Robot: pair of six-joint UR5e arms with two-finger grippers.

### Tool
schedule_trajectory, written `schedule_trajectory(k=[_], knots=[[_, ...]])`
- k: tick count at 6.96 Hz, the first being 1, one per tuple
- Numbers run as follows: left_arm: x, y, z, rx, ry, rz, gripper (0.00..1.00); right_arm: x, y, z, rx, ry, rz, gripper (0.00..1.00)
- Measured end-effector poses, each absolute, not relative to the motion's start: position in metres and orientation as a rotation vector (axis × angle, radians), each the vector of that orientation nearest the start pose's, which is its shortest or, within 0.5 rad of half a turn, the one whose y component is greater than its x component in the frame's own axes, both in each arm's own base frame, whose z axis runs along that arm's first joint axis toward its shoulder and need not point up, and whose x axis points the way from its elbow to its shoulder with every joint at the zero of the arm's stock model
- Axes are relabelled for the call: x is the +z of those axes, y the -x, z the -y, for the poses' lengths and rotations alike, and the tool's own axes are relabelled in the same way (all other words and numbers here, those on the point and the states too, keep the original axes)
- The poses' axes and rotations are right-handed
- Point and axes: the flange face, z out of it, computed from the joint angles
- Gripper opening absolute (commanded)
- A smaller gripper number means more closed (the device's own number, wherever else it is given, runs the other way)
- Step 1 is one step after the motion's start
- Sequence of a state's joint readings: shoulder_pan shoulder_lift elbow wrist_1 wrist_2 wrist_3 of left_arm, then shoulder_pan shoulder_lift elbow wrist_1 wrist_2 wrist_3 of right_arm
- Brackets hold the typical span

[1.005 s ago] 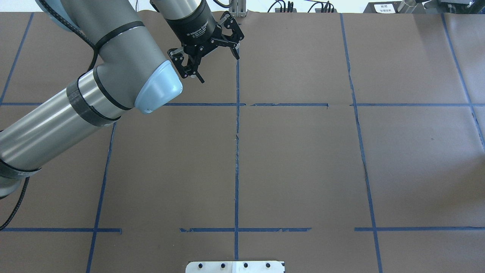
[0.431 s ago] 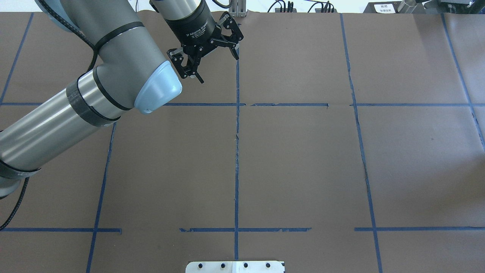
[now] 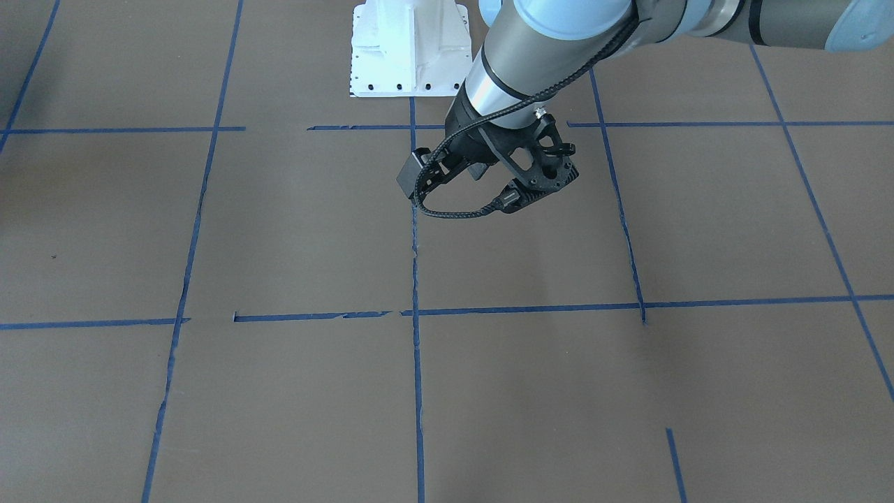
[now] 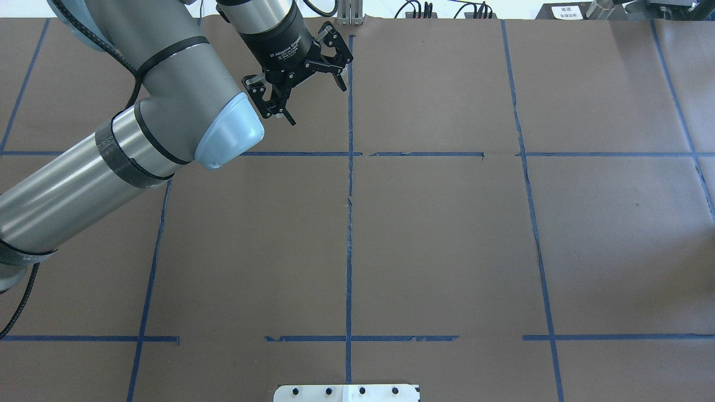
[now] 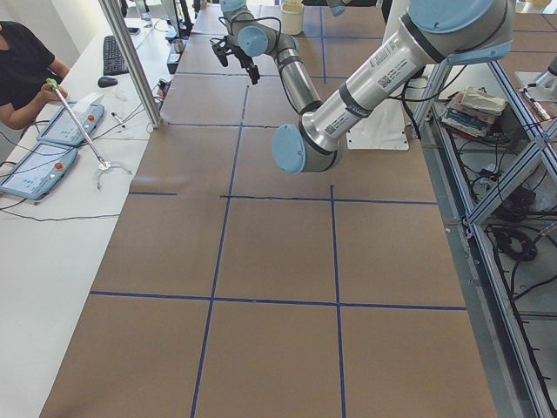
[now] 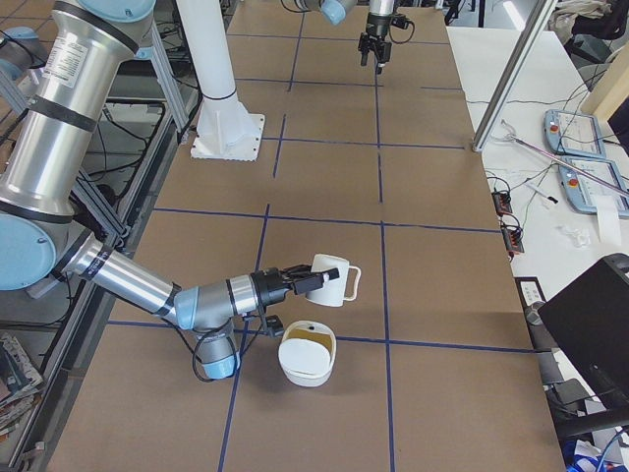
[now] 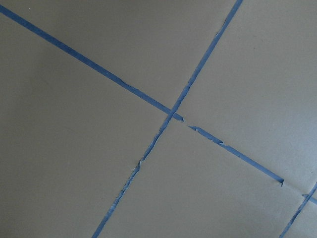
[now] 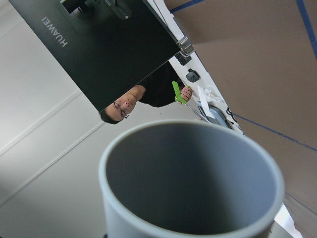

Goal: Left arm hands cup to right arm to dump lemon

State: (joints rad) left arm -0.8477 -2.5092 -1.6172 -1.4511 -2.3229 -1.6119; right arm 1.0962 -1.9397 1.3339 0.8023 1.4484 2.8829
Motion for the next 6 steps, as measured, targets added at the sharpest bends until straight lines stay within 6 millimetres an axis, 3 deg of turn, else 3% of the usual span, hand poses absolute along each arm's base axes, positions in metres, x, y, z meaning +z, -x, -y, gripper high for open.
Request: schedule_trajectory(k=[2,4,6], knots=[[0.058,-0.4,0.552,-0.475,0.325,-1.041,1.0,0.628,0.014,0.333,-2.252,0.121,-2.926,0.02],[0.057,-0.399,0.552,-0.477,0.312,-1.043,1.0,0.59,0.06,0.379,-2.29,0.444,-3.131,0.02],[0.055,-0.399,0.552,-0.473,0.301,-1.045,1.0,0.562,0.116,0.409,-2.209,0.971,-3.398,0.02]])
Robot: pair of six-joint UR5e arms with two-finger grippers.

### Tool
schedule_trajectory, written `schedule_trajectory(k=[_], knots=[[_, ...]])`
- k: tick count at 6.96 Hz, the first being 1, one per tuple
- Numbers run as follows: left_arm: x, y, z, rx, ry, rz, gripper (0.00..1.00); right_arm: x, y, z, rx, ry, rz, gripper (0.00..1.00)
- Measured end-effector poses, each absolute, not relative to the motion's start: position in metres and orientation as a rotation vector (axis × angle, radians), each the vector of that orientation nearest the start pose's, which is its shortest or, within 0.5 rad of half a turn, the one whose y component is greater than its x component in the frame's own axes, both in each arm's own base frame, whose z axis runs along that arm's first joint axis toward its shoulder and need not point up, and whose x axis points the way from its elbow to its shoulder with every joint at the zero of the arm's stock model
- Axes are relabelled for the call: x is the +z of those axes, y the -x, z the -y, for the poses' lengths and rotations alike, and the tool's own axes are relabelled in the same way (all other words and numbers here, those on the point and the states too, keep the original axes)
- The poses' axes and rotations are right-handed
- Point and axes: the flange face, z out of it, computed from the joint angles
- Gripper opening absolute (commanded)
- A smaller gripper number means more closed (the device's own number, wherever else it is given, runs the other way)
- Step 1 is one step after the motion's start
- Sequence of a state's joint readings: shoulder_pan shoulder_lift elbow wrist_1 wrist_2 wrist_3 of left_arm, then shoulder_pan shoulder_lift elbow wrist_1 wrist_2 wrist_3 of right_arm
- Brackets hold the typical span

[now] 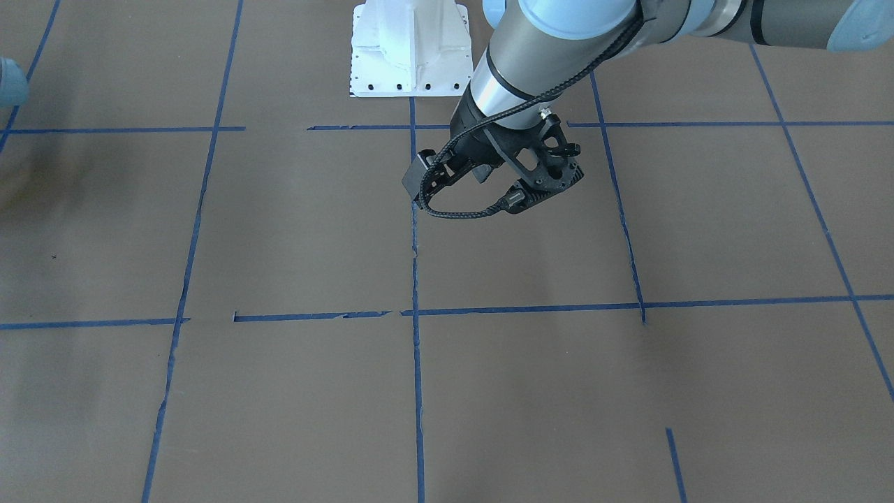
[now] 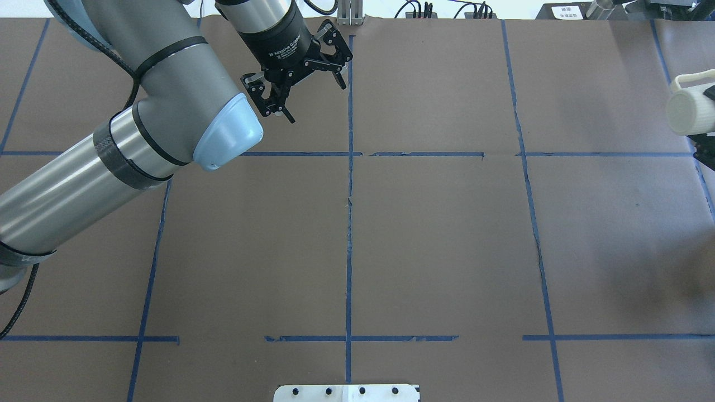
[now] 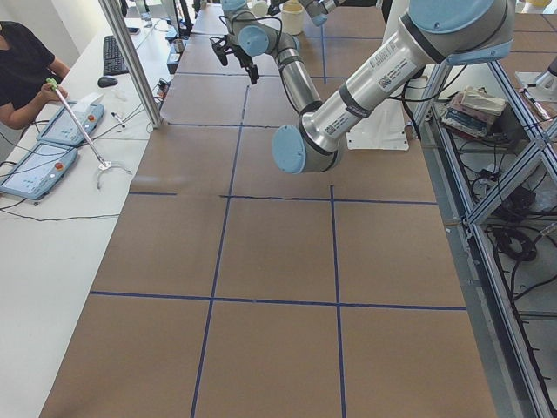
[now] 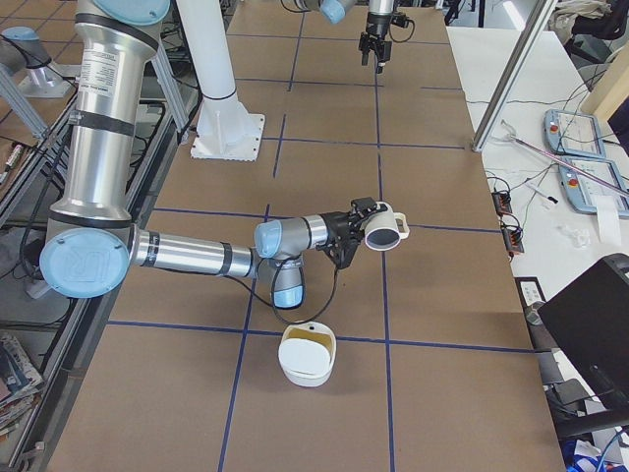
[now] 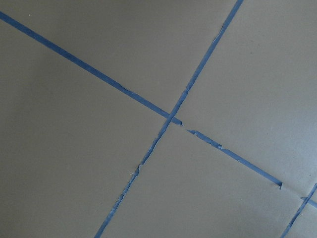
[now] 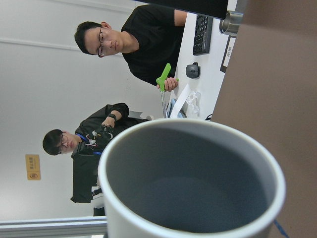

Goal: Left arm hands cup to right arm to dump lemon

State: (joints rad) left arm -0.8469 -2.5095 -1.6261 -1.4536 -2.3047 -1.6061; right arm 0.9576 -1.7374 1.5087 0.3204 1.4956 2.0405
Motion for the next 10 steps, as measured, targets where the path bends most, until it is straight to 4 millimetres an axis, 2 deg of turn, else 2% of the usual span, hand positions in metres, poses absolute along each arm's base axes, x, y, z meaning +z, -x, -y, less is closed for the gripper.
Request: schedule_trajectory(k=[2,3,4,6,8,10], knots=[[0.053,-0.399,0.551,-0.469,0.296,-1.048,1.0,0.534,0.172,0.436,0.868,-0.694,1.53,0.02],[0.052,-0.399,0.551,-0.468,0.291,-1.05,1.0,0.512,0.206,0.447,0.768,-0.797,1.431,0.02],[0.051,-0.399,0.552,-0.469,0.285,-1.051,1.0,0.487,0.25,0.45,0.674,-0.899,1.321,0.03],[0.052,-0.4,0.553,-0.471,0.276,-1.051,1.0,0.434,0.34,0.443,0.563,-1.026,1.157,0.02],[0.051,-0.4,0.554,-0.47,0.261,-1.053,1.0,0.371,0.427,0.431,0.447,-1.081,1.049,0.03],[0.045,-0.404,0.556,-0.467,0.213,-1.05,1.0,0.299,0.498,0.409,0.324,-1.164,0.899,0.03]])
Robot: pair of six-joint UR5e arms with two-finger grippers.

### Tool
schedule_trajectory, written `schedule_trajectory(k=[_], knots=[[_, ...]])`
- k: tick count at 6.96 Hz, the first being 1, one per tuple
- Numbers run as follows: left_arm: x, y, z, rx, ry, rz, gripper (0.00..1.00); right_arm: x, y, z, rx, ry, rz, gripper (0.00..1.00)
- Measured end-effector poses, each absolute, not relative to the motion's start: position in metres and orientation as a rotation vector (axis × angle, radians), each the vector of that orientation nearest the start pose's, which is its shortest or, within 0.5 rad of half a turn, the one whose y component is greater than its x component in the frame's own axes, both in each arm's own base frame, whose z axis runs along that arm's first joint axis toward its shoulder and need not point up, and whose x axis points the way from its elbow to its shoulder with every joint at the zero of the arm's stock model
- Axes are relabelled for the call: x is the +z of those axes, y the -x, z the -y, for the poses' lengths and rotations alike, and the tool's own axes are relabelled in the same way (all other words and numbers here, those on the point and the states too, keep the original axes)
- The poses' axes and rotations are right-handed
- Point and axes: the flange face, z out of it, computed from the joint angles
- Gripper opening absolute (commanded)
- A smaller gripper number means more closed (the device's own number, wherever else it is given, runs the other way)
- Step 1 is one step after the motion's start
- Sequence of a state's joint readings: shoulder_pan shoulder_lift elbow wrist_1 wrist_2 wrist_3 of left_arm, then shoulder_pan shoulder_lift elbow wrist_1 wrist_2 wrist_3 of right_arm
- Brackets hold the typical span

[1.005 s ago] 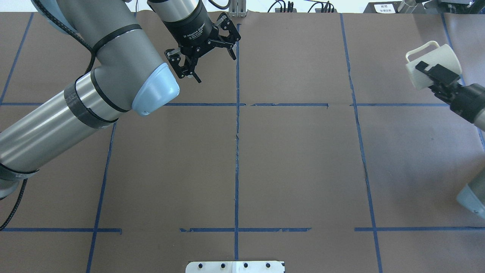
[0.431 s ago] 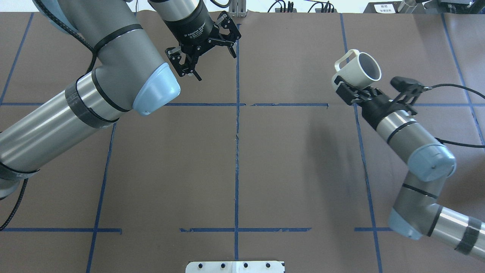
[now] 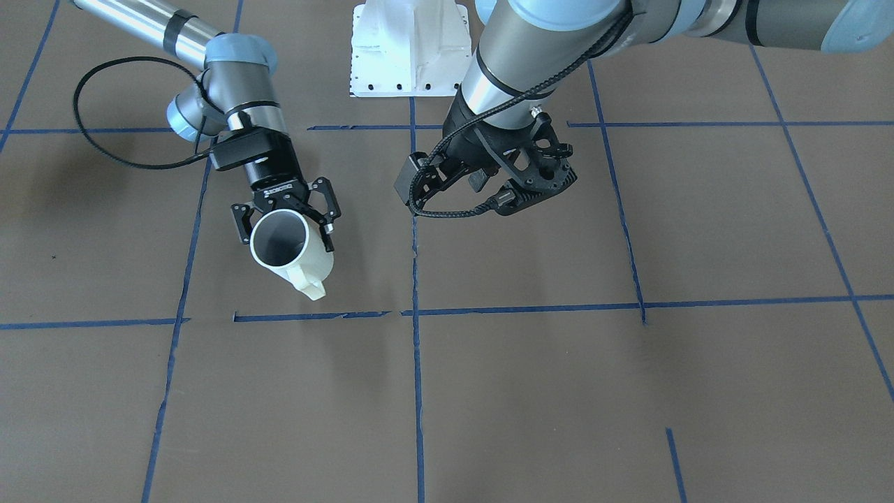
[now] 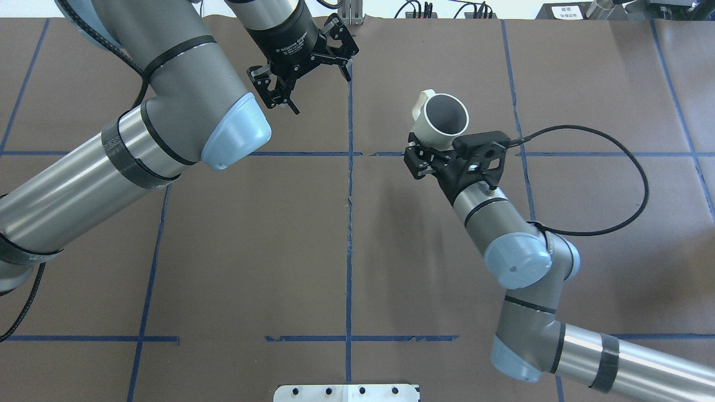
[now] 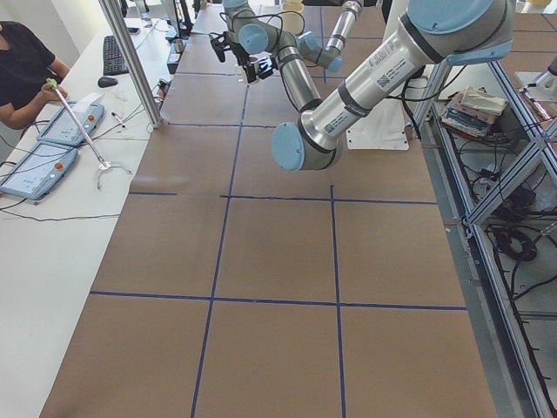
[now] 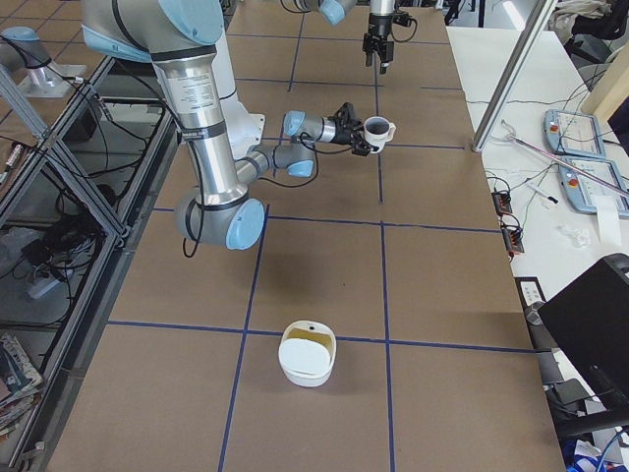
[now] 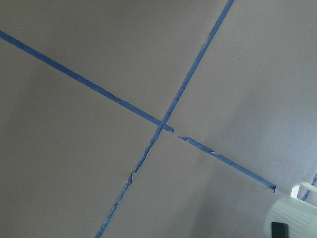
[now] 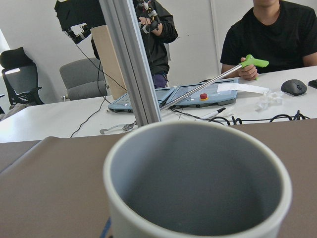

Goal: Left arm hands cup to right arm to dump lemon

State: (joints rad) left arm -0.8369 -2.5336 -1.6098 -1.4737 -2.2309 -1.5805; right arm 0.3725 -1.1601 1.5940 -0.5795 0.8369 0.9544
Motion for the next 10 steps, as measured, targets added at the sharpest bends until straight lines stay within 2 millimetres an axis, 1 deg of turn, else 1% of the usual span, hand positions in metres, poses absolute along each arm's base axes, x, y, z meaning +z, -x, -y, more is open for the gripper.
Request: schedule_trajectory(k=[1,2,3,4,5,6,7,8,9,10], knots=[[0.041,-0.408,0.557,-0.456,0.193,-1.048,1.0,0.274,0.521,0.396,0.266,-1.194,0.846,0.03],[0.038,-0.418,0.557,-0.441,0.177,-1.038,0.97,0.252,0.537,0.389,0.212,-1.215,0.79,0.04],[0.038,-0.431,0.553,-0.433,0.159,-1.02,0.96,0.233,0.549,0.384,0.186,-1.224,0.743,0.04],[0.039,-0.444,0.546,-0.426,0.146,-1.005,0.94,0.22,0.556,0.382,0.174,-1.228,0.712,0.04],[0.04,-0.453,0.54,-0.418,0.142,-0.997,0.92,0.213,0.559,0.381,0.171,-1.232,0.7,0.04],[0.041,-0.457,0.536,-0.414,0.142,-0.991,0.86,0.209,0.56,0.381,0.17,-1.233,0.693,0.04],[0.043,-0.461,0.532,-0.412,0.142,-0.984,0.73,0.208,0.56,0.383,0.168,-1.233,0.685,0.04],[0.046,-0.467,0.527,-0.41,0.139,-0.974,0.63,0.206,0.56,0.385,0.167,-1.233,0.676,0.04],[0.048,-0.469,0.525,-0.411,0.138,-0.967,0.55,0.205,0.559,0.388,0.168,-1.234,0.67,0.04],[0.048,-0.469,0.524,-0.412,0.139,-0.963,0.38,0.205,0.558,0.39,0.17,-1.235,0.666,0.04]])
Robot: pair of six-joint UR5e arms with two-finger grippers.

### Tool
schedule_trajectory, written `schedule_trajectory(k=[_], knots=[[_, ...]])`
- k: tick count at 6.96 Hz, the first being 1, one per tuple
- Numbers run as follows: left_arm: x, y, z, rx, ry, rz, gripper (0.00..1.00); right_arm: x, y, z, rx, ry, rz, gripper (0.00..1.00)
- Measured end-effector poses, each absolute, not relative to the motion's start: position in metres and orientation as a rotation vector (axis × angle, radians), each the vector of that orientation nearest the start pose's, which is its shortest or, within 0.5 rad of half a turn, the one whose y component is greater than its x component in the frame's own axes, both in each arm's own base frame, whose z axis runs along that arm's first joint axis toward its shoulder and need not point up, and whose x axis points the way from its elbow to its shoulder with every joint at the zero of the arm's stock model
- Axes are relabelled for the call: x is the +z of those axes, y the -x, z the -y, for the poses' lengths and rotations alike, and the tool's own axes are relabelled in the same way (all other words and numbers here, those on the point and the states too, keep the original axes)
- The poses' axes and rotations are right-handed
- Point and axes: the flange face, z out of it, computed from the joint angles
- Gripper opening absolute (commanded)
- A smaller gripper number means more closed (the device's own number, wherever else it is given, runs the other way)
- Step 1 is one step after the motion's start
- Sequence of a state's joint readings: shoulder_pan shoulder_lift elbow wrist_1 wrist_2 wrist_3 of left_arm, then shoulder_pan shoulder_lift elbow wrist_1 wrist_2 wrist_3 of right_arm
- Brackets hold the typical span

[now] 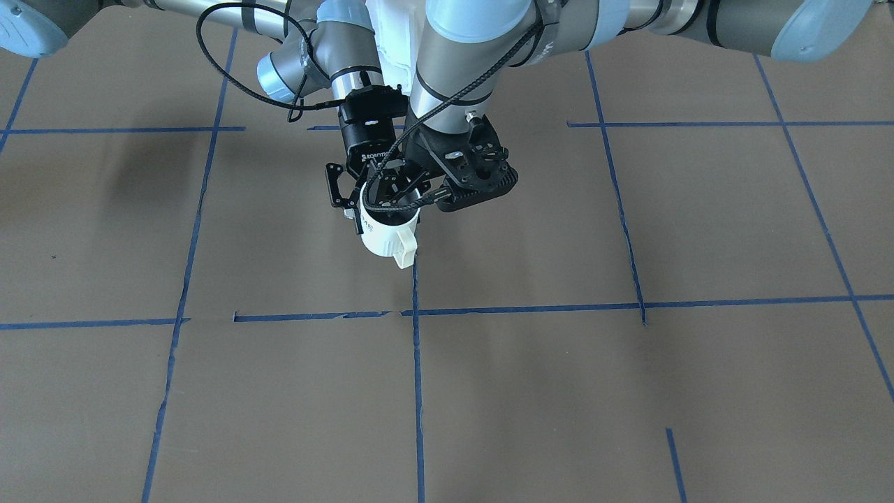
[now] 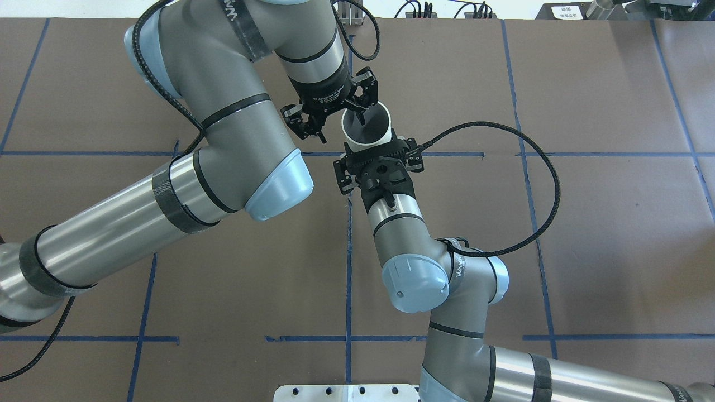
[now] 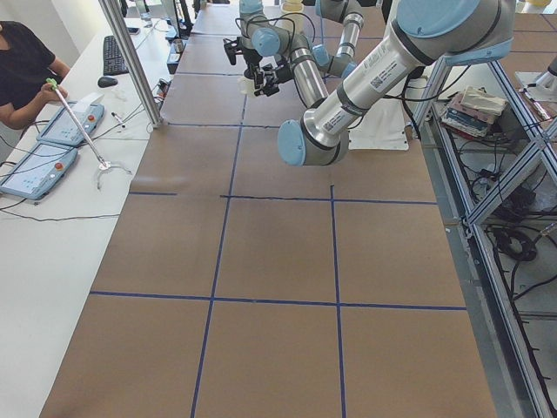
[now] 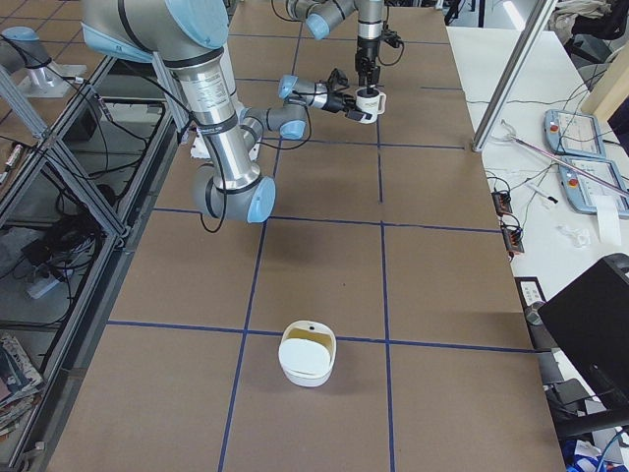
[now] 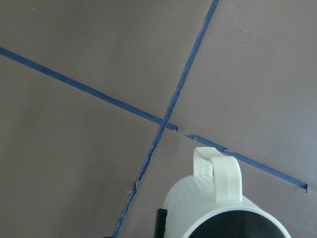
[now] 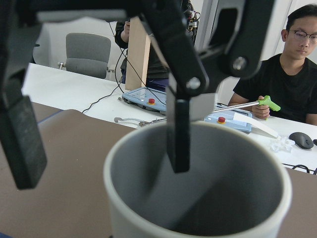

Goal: Left arm hands cup to right arm to dump lemon

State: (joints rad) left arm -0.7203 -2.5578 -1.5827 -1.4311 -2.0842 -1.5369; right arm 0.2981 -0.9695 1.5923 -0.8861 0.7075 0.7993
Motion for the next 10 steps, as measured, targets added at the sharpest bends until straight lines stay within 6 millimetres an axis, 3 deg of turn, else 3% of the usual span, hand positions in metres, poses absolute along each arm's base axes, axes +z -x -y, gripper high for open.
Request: schedule_trajectory(k=[1,2,3,4,7,10], knots=[[0.048,-0.468,0.523,-0.413,0.139,-0.963,0.14,0.205,0.557,0.392,0.171,-1.235,0.662,0.04],[0.047,-0.467,0.522,-0.414,0.14,-0.965,0.0,0.204,0.556,0.393,0.17,-1.234,0.658,0.05],[0.045,-0.466,0.52,-0.415,0.14,-0.966,0.0,0.202,0.557,0.393,0.17,-1.234,0.657,0.23],[0.045,-0.464,0.518,-0.417,0.142,-0.962,0.0,0.198,0.557,0.394,0.173,-1.235,0.66,0.99],[0.042,-0.461,0.516,-0.417,0.144,-0.962,0.0,0.19,0.56,0.395,0.19,-1.231,0.682,1.0],[0.034,-0.45,0.509,-0.416,0.139,-0.97,0.0,0.208,0.571,0.393,0.165,-1.217,0.658,1.0]])
